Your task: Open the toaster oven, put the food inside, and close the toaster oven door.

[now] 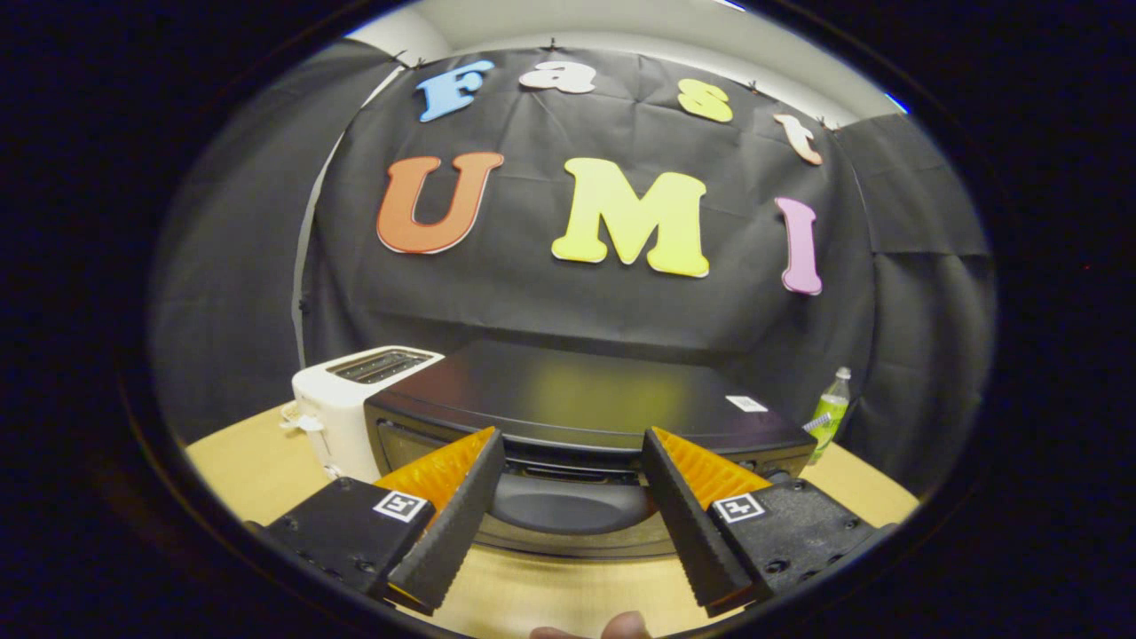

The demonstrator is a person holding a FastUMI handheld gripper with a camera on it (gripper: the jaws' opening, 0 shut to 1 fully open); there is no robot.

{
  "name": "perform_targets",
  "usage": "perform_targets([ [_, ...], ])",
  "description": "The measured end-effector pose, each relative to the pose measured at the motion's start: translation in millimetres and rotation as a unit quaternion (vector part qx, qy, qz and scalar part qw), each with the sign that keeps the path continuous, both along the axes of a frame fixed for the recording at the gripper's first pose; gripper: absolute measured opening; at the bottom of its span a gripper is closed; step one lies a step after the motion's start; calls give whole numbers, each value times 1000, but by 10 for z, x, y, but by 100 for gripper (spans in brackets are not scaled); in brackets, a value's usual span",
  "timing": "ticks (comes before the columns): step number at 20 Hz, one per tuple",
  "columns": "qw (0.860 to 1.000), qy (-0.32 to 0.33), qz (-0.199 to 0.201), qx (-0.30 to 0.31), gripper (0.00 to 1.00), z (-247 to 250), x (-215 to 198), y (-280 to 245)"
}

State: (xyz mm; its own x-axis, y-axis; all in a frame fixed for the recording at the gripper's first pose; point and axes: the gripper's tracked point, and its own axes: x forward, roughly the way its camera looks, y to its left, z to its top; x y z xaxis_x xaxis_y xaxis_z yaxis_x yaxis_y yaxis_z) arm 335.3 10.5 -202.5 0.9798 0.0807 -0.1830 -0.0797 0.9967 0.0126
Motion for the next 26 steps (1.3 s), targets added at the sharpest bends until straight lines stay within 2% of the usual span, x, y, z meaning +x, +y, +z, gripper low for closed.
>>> perform_targets([
  [1,1000,-2,0,15,100,16,8,14],
  [5,1000,9,0,8,100,-9,-84,24],
  [11,1000,21,0,-21,100,-158,-535,1],
  [18,996,76,26,-40,100,-471,-975,-34],
  [26,983,181,27,-5,100,-973,-1333,-81],
])
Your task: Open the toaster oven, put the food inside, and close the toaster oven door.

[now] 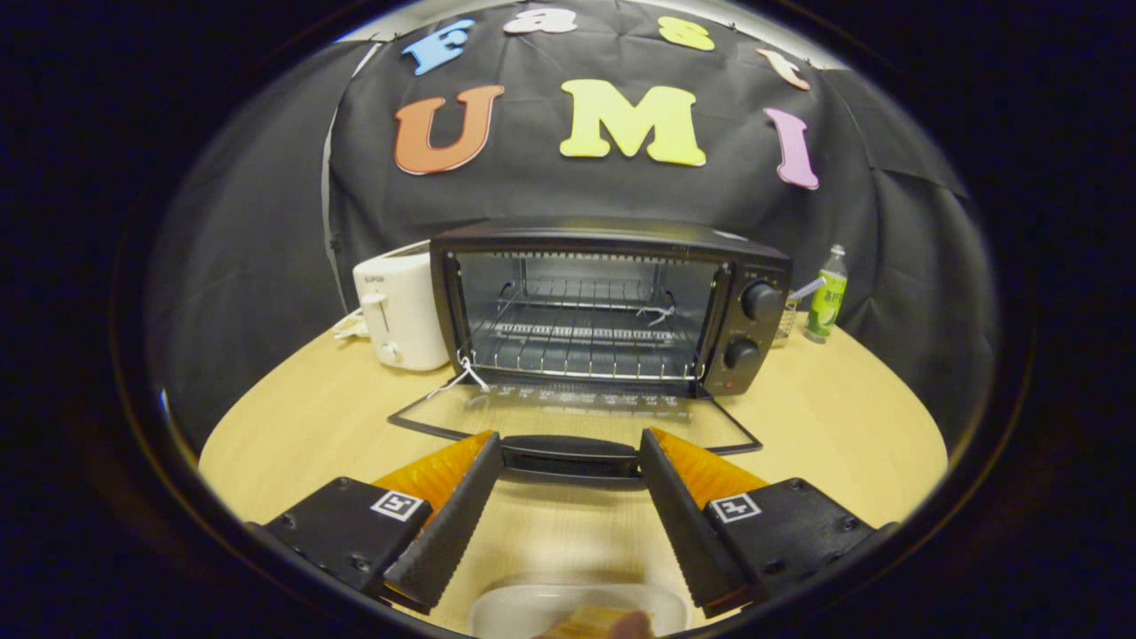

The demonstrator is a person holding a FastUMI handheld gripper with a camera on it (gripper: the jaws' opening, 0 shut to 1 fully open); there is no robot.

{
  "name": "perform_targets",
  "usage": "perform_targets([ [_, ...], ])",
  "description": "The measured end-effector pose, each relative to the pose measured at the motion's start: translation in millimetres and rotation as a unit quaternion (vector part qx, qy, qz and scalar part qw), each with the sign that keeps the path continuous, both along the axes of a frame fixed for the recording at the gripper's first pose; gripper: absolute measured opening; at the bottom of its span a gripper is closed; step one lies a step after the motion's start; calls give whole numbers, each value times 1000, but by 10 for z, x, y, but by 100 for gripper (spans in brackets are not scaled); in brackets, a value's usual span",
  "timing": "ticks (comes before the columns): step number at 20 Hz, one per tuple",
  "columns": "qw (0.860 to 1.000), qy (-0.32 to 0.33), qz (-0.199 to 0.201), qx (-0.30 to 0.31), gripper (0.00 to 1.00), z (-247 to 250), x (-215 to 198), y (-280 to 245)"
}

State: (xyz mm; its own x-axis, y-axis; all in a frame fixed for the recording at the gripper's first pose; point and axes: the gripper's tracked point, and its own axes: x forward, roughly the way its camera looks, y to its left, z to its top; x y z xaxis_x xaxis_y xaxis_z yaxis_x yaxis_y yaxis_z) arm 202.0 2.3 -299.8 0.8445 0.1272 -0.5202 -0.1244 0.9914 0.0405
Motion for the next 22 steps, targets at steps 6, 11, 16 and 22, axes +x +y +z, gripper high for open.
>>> perform_targets([
  [6,999,-27,-19,39,100,355,-508,-98],
  [11,998,-13,-50,36,100,283,-1092,-257],
  [16,997,41,-57,38,100,-126,-1398,-211],
  [22,992,90,-81,41,97,-473,-1549,-215],
])
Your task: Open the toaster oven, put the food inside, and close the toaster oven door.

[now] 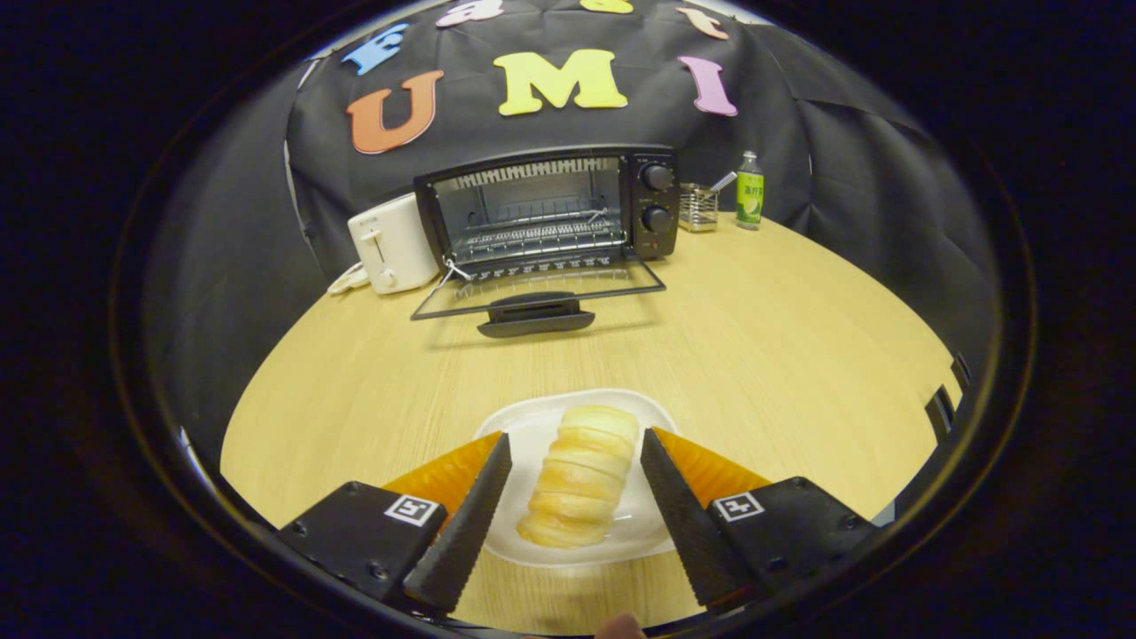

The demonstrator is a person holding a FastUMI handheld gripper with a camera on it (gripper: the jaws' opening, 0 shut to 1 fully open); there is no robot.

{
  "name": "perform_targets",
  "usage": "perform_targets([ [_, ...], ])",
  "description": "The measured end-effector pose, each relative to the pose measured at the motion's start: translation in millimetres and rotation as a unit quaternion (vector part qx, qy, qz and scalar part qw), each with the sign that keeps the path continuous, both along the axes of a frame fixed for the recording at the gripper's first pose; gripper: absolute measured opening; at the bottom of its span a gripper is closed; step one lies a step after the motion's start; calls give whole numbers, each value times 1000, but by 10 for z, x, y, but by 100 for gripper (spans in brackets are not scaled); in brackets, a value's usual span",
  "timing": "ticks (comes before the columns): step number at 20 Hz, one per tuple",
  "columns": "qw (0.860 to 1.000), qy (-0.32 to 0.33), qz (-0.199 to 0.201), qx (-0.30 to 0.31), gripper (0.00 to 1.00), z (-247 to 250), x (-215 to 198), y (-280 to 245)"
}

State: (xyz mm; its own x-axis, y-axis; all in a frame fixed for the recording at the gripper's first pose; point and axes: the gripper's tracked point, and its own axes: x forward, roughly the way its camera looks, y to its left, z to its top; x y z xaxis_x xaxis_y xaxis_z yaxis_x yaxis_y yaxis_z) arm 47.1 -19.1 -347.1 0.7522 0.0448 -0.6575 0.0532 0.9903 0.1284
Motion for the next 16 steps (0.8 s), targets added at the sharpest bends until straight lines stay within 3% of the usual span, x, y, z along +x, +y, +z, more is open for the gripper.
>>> perform_targets([
  [4,1000,26,-14,-8,94,-164,-49,-22],
  [7,999,35,-26,-16,74,-169,-54,-55],
  [11,999,28,-36,23,49,-82,-75,-3],
  [16,998,-27,-39,42,40,500,146,-39],
])
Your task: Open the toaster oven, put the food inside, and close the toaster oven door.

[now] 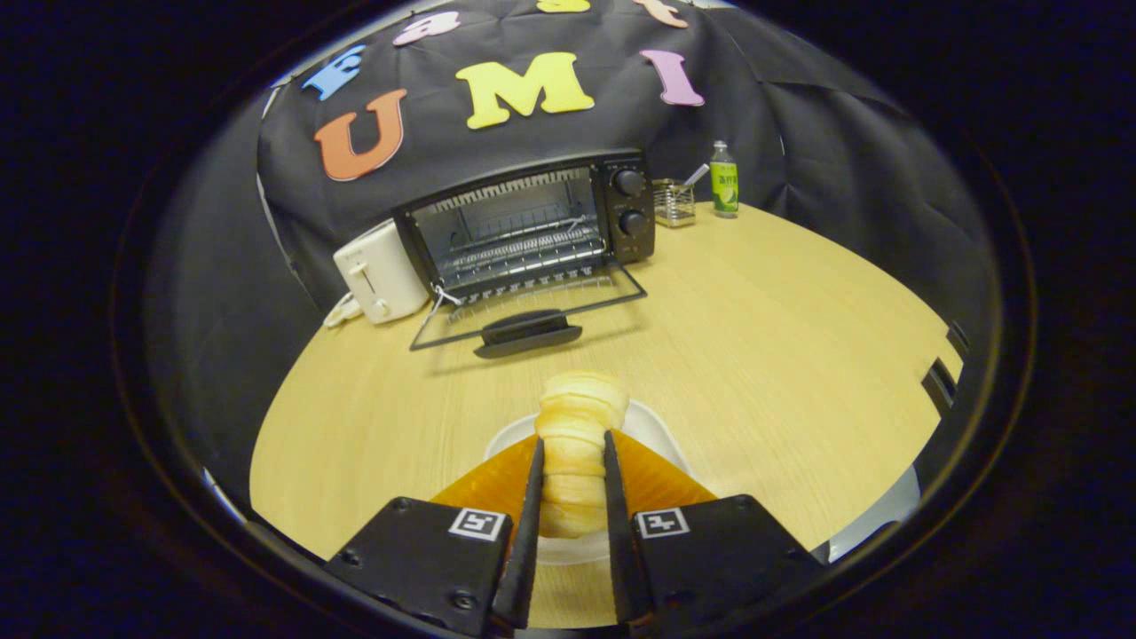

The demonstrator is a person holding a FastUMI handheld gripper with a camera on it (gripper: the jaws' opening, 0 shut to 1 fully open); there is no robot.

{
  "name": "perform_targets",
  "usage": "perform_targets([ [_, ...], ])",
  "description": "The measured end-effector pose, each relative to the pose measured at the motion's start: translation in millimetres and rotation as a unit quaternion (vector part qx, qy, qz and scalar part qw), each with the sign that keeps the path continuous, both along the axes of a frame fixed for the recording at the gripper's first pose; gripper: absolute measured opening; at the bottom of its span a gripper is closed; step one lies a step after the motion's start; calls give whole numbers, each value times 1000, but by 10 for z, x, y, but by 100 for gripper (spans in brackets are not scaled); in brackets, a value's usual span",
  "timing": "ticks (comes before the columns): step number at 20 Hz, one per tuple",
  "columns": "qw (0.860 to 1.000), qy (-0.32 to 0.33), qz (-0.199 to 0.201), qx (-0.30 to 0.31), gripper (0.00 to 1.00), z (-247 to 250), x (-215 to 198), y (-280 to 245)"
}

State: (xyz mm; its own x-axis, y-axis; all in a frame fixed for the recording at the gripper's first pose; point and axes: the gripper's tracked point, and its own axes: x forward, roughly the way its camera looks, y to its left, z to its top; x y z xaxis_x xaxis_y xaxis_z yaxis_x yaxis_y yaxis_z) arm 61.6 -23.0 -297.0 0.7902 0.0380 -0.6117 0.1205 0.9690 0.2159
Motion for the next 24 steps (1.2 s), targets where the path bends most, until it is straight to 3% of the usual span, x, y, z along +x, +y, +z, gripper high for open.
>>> perform_targets([
  [5,999,-35,-1,29,40,473,615,138],
  [9,997,-42,-13,68,40,581,1268,371],
  [12,994,-40,-34,95,40,503,1834,504],
  [17,992,-42,-79,88,40,171,2623,479],
  [21,990,-41,-111,77,40,-19,2981,411],
  [24,991,-58,-107,56,40,-2,3122,422],
])
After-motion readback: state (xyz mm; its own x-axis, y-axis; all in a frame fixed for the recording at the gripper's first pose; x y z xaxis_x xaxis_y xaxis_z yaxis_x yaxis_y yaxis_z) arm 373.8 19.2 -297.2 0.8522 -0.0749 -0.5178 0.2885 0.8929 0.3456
